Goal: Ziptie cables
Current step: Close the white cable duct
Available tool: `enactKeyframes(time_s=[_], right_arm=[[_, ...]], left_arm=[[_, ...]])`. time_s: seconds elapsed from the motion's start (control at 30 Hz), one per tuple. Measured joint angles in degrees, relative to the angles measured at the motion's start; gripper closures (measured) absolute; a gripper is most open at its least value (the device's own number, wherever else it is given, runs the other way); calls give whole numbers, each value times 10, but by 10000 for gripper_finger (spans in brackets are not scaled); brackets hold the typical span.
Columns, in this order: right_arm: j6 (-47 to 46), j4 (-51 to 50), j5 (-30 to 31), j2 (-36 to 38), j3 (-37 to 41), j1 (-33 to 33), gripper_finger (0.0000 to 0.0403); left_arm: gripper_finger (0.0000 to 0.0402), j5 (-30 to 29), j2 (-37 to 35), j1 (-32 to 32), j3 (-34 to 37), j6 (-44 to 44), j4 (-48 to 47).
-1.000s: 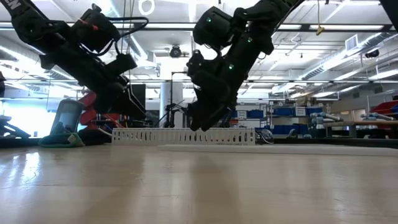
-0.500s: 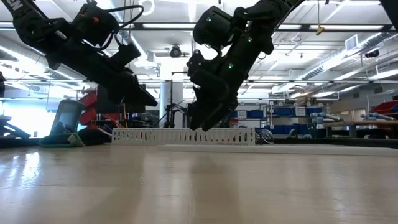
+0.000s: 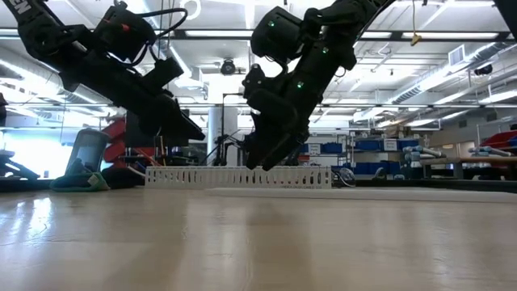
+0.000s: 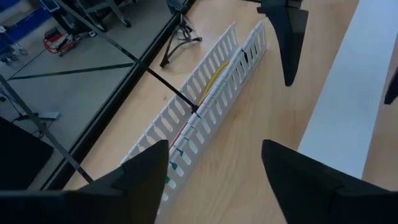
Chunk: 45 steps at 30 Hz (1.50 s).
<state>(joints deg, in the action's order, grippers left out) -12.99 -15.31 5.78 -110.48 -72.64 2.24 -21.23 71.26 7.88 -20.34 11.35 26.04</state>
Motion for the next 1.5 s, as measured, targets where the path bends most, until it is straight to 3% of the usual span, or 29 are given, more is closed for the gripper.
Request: enactKeyframes(time_s=[0.3, 0.5, 0.77, 0.9, 1.07, 1.3, 1.4, 1.5], right_arm=[[-7, 1, 4, 0, 0, 0, 57], [-28, -31, -10, 0, 0, 0, 57], [-136, -210, -3, 2, 0, -26, 57], [-154, -273, 63, 7, -1, -77, 57], [-164, -312, 211, 27, 0, -157, 57], [-239, -359, 246, 94, 29, -191, 57], [-280, -341, 263, 149, 100, -195, 57], [-304, -244, 261, 218, 208, -188, 57]], left_arm=[[55, -3, 9, 0, 0, 1, 3], [51, -19, 9, 0, 0, -35, 12], [51, -21, 9, 0, 0, -29, 12], [51, -21, 9, 0, 0, -28, 12], [51, -21, 9, 0, 0, -27, 13], [51, -21, 9, 0, 0, -27, 17], [51, -21, 9, 0, 0, -31, 16], [51, -21, 9, 0, 0, -34, 15]])
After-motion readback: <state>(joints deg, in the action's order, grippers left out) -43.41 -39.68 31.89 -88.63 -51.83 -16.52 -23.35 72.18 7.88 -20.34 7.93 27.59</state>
